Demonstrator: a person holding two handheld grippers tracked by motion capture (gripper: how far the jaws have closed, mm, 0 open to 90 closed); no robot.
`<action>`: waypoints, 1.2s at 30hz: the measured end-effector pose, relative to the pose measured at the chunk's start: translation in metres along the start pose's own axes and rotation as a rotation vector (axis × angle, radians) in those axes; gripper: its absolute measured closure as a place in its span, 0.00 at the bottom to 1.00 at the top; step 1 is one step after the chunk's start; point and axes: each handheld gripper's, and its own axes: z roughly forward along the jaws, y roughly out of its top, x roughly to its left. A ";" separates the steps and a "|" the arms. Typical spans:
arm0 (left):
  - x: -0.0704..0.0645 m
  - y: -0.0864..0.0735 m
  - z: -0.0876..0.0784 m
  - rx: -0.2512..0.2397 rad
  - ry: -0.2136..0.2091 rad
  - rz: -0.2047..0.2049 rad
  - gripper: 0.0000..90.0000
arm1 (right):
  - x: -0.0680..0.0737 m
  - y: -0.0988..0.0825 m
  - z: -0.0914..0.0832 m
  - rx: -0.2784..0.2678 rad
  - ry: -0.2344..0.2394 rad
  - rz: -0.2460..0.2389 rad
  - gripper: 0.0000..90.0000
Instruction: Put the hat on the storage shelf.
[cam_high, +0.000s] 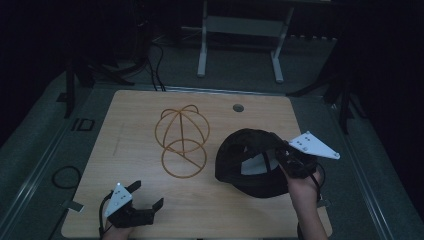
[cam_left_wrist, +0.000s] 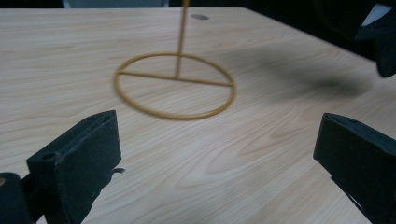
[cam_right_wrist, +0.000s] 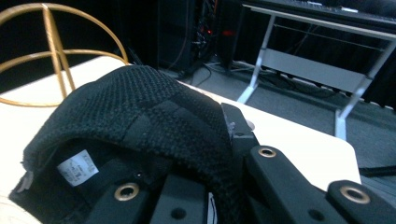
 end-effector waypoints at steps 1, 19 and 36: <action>-0.003 0.001 0.003 0.001 -0.012 0.003 0.01 | 0.001 0.001 -0.002 -0.006 0.005 0.000 0.99; -0.064 0.031 0.043 0.031 -0.212 0.055 0.01 | 0.019 -0.005 -0.014 -0.033 0.067 -0.013 0.98; -0.089 0.060 0.076 -0.003 -0.247 0.091 0.06 | 0.033 -0.004 -0.016 -0.040 0.124 -0.036 0.98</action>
